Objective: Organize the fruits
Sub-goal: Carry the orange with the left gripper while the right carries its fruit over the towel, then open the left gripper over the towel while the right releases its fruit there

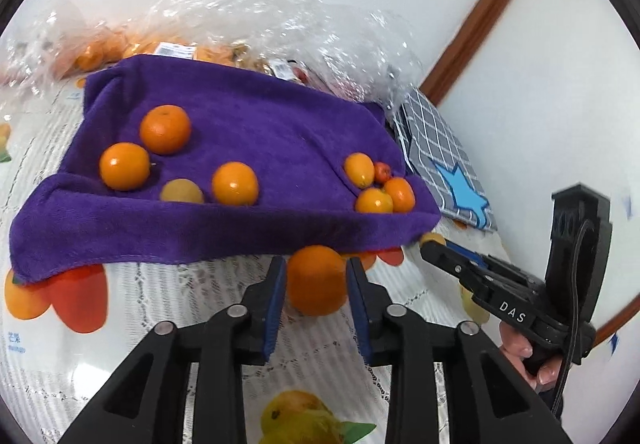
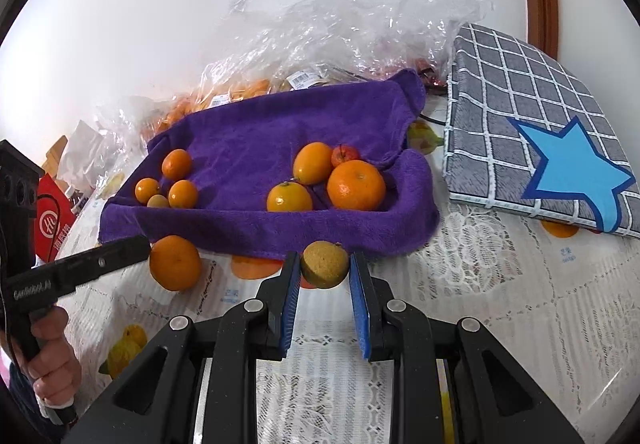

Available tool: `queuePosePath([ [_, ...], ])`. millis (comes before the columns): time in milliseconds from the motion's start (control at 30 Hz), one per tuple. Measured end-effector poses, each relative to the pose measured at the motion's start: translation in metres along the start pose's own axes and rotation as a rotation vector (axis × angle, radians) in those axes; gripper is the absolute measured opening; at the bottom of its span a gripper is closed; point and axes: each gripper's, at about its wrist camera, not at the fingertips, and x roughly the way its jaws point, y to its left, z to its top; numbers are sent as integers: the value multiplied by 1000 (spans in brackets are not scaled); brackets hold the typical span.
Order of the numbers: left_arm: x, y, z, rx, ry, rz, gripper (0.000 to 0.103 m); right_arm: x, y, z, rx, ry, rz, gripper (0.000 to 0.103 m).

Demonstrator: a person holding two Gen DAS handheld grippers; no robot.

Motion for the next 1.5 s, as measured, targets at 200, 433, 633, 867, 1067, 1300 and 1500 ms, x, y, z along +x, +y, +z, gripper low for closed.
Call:
queuePosePath([
  [200,19,-9,-1,15,56,17,39,1,0,-2,-9,7,-10,25],
  [433,34,-16,-5,20,98,32,41,-1,-12,-3,7,8,-21,25],
  [633,30,-15,-5,14,73,23,38,-3,-17,-3,22,3,-23,25],
  [867,8,-9,2,-9,14,10,38,-7,-11,3,8,-7,-25,25],
  [1067,-19,10,16,-45,-51,26,38,-12,0,19,-15,-32,-21,25],
  [1300,-38,40,50,-67,-131,98,38,-3,19,47,-59,-61,-6,25],
  [1500,-26,57,72,-82,-141,142,38,21,44,67,-117,-65,17,25],
])
